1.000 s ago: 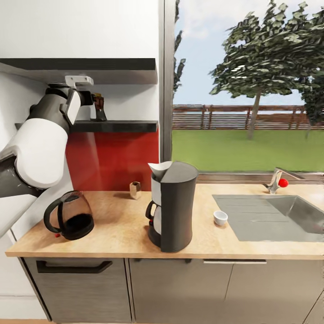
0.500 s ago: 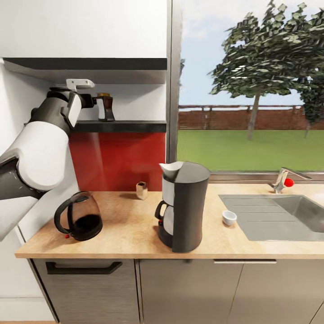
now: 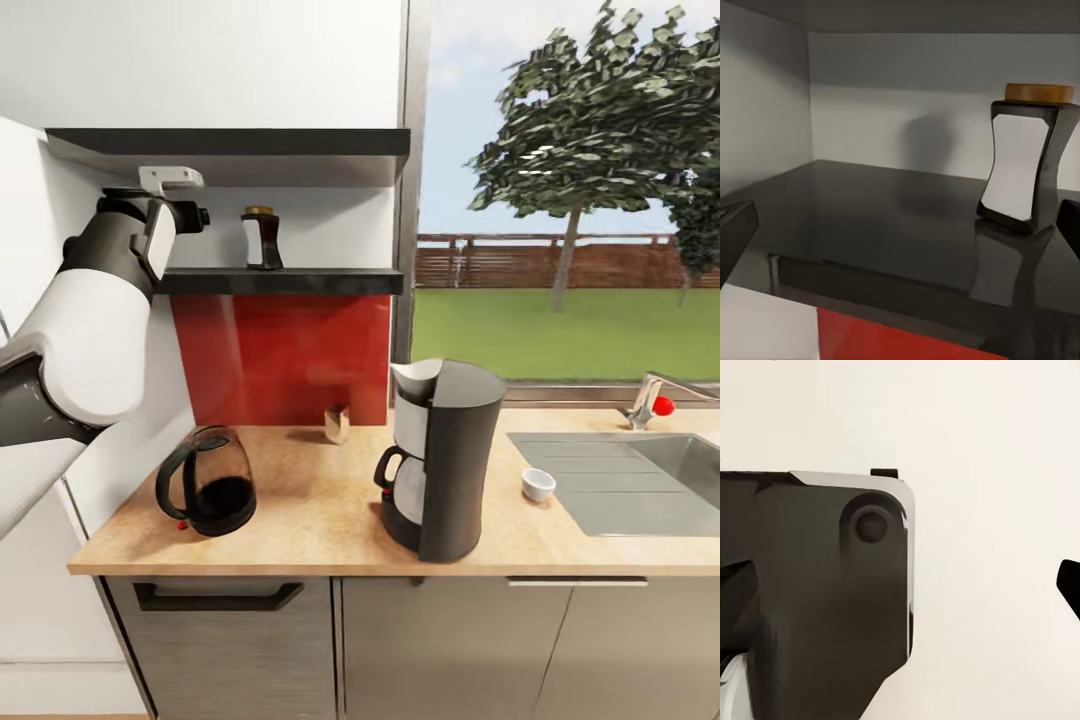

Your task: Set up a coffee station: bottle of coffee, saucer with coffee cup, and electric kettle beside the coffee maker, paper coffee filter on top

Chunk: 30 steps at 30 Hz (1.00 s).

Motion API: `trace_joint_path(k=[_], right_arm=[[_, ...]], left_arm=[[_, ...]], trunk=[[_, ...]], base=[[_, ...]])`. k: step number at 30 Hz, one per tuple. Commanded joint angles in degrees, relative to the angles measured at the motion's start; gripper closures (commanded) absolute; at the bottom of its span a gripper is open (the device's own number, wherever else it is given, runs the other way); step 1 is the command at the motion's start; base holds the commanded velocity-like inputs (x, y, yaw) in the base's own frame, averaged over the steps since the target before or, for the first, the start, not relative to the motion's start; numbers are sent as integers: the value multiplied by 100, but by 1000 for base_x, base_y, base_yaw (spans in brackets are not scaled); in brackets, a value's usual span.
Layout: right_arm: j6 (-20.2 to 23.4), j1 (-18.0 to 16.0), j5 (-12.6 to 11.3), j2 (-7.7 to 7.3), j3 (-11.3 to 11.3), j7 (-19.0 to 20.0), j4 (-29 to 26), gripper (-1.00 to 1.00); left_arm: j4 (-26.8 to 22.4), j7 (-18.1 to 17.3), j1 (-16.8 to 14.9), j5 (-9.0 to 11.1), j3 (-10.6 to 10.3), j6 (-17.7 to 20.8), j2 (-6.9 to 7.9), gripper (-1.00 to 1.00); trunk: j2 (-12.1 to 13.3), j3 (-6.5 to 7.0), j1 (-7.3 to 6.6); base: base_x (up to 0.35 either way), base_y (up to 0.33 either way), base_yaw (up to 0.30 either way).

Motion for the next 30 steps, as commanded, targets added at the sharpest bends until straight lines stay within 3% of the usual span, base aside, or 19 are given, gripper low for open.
trace_joint_path(k=[1, 9, 16, 21, 30], right_arm=[[-19, -3, 2, 0, 0, 3, 5, -100], [-19, -1, -1, 5, -16, 4, 5, -100], [-19, -1, -2, 5, -17, 4, 5, -100], [-19, -1, -2, 5, -17, 4, 4, -100], [-19, -2, -2, 5, -17, 4, 3, -100]], left_arm=[[-4, 8, -2, -2, 26, 16, -8, -100], [0, 8, -1, -2, 25, 20, -10, -100], [0, 7, -1, -2, 25, 21, -10, -100], [-6, 7, 80, -2, 25, 10, -10, -100], [-8, 7, 111, -2, 25, 12, -4, -100]], trunk=[[-2, -3, 3], [-2, -1, 3], [-2, 17, 3], [-2, 30, 3], [-2, 33, 3]], base=[[183, 21, 0], [297, 5, -18], [279, 0, -221], [59, 0, -209], [6, 0, -25]])
